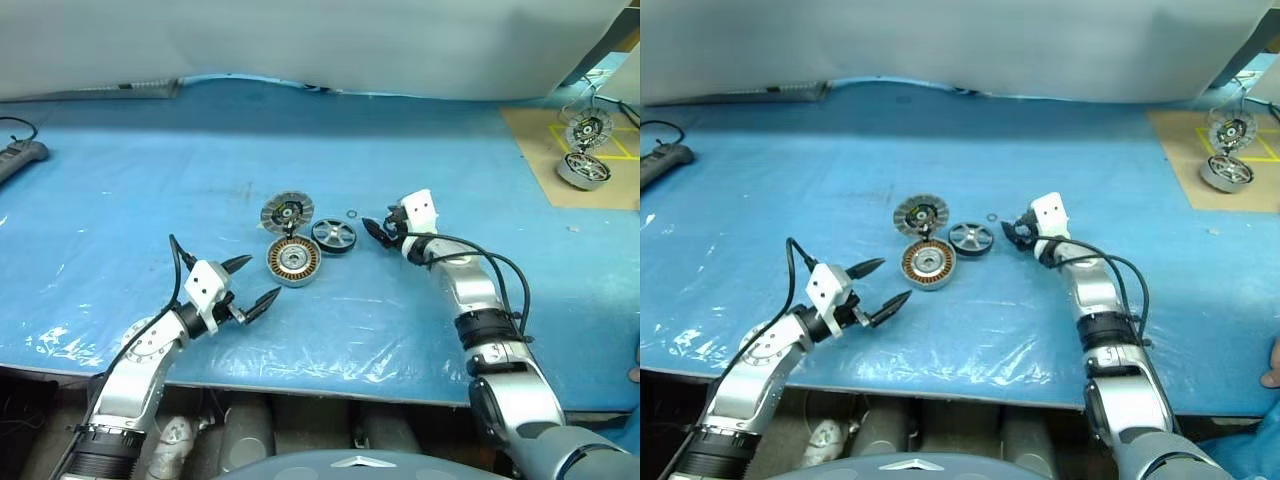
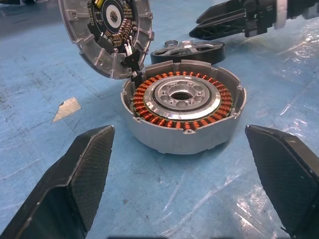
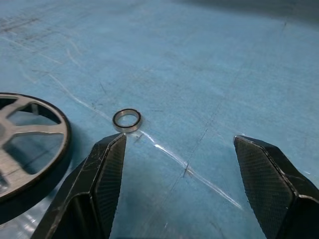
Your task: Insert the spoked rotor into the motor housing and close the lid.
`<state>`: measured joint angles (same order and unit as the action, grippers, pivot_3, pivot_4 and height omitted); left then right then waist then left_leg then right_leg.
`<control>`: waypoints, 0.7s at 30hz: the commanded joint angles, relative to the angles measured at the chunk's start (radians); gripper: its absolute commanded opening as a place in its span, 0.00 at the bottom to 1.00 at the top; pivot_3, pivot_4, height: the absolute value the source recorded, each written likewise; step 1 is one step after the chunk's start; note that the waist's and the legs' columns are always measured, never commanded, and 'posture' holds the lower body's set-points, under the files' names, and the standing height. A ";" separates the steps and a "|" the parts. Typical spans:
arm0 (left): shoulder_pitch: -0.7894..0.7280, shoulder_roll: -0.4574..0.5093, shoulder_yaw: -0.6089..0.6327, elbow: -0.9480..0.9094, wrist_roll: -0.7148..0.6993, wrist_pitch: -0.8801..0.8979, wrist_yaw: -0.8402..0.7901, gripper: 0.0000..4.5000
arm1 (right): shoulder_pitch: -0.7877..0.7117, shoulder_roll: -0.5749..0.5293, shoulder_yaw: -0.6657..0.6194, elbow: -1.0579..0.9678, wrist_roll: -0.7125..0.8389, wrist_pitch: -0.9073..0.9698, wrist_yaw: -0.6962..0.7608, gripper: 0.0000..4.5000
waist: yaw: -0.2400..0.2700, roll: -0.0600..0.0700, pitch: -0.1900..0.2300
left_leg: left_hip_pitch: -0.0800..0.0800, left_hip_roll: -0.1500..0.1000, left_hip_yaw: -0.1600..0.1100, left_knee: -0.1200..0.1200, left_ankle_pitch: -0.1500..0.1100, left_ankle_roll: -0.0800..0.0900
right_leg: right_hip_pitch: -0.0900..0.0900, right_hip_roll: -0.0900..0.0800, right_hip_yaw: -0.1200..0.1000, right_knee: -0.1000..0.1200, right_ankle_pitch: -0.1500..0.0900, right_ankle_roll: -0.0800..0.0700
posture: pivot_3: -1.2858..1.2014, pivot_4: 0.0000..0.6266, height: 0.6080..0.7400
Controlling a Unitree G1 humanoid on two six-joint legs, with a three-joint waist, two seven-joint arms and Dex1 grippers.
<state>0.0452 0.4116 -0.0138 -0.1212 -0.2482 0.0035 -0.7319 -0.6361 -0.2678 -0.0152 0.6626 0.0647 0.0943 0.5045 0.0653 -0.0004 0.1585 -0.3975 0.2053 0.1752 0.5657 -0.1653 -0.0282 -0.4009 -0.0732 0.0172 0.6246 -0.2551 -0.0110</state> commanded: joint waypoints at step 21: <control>-0.022 0.020 0.006 -0.240 -0.030 0.208 0.069 1.00 | -0.227 0.067 0.037 0.488 -0.087 -0.265 0.045 0.81 | -0.007 0.000 0.000 | -0.004 0.001 0.000 0.006 -0.001 0.003 | -0.001 0.000 -0.003 0.004 0.001 -0.002 | 0.52 0.24 1.00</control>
<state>0.0269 0.4239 -0.0134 -0.3075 -0.2654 0.2019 -0.6704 -0.8575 -0.2068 0.0128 1.1218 -0.0047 -0.1713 0.5557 0.0587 -0.0004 0.1585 -0.4018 0.2068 0.1750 0.5721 -0.1664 -0.0246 -0.4023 -0.0732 0.0140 0.6285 -0.2545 -0.0133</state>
